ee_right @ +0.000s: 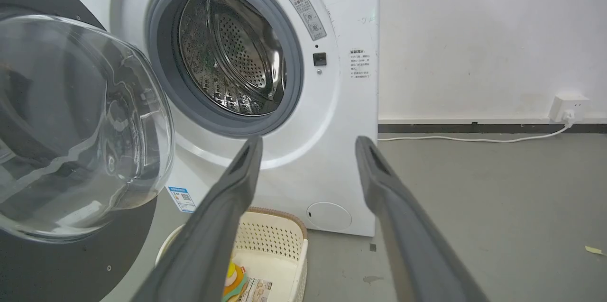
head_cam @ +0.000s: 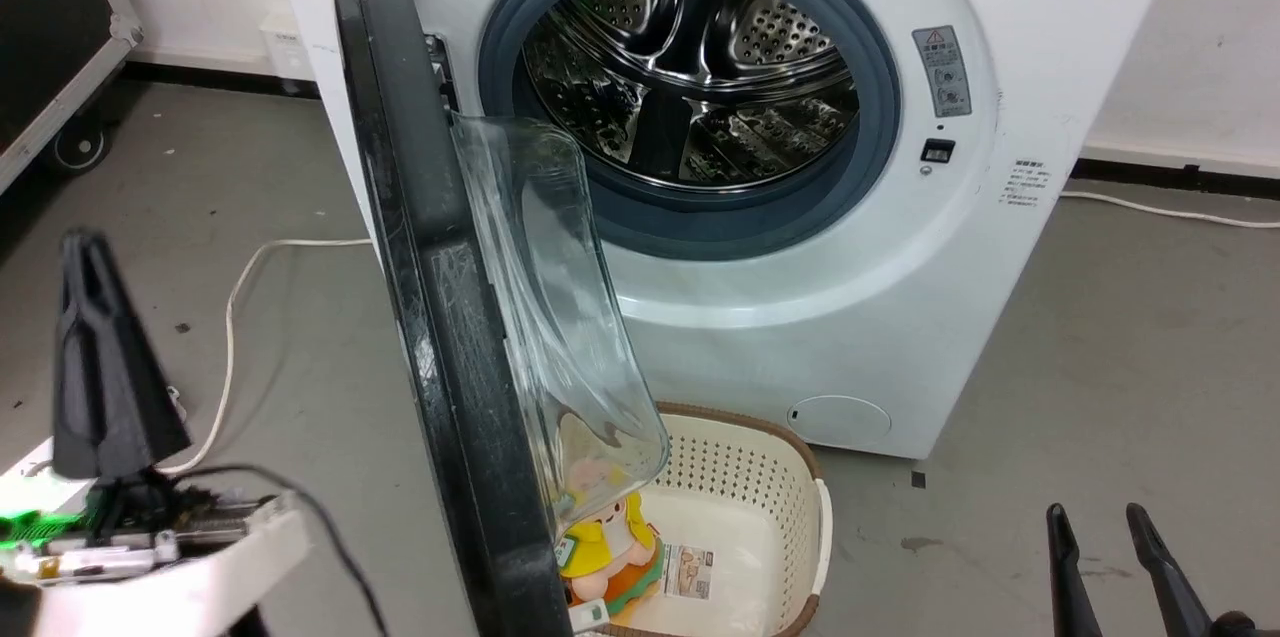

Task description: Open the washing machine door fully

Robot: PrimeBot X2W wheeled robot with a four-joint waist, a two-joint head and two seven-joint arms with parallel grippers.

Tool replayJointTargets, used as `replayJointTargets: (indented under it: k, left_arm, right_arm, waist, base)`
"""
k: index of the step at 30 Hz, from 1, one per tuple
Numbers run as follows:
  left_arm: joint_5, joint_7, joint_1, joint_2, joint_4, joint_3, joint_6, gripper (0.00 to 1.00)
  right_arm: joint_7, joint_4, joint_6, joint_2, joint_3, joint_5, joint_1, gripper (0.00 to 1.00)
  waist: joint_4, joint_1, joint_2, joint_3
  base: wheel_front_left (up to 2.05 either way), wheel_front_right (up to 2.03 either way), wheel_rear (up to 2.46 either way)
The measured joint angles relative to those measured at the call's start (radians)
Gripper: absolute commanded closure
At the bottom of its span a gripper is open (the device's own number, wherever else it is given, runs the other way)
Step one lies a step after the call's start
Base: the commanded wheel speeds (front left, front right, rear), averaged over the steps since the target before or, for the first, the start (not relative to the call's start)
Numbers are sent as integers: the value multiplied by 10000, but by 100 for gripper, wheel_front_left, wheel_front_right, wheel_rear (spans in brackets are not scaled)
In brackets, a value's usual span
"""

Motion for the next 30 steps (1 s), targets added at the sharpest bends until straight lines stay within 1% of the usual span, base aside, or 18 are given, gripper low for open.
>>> replayJointTargets:
  k: [2, 4, 8, 13, 17, 21, 25, 28, 30]
  left_arm:
    - [21, 0, -98, -4, -345, -322, -4, 100]
    - [111, 52, -68, -8, -370, -732, -61, 100]
    - [497, 723, 58, 10, -435, -1603, -240, 100]
    - [767, 1394, 307, 4, -535, -3097, -451, 100]
    - [780, 1944, 703, -12, -201, -4479, -640, 100]
    - [748, 2403, 1231, -8, 372, -5469, -773, 100]
    - [673, 2610, 1662, -8, 913, -5933, -790, 100]
    - [692, 2706, 1944, -2, 1452, -6096, -688, 100]
    - [692, 2698, 2056, 4, 1783, -6096, -546, 100]
  right_arm:
    - [0, 19, 0, 0, 23, 0, -5, 0]
    - [0, 29, 0, 0, 31, 0, -15, 0]
    - [0, 27, 0, 0, 25, 0, -35, 0]
    - [0, 31, 0, 0, -8, 23, -40, 0]
    - [0, 61, 0, 2, -15, 67, -47, 0]
    - [0, 84, 0, 2, -27, 77, -99, 0]
    - [0, 102, 0, 4, -42, 81, -148, 0]
    - [0, 132, 0, 4, -35, 113, -168, 0]
    - [0, 159, 0, 6, -27, 150, -169, 0]
  waist:
    - [-19, 0, 0, -22]
    - [-43, 0, 0, -45]
    - [-82, 0, 0, -62]
    - [-41, 0, 0, -45]
    - [22, 0, 0, -45]
    - [84, 0, 0, -49]
    - [146, 0, 0, -57]
    - [189, 0, 0, -68]
    - [211, 0, 0, -71]
  base:
    - [0, 0, 0]
    - [0, 0, 0]
    - [0, 0, 0]
    - [0, 0, 0]
    - [0, 0, 0]
    - [0, 0, 0]
    - [0, 0, 0]
    - [0, 0, 0]
    - [0, 0, 0]
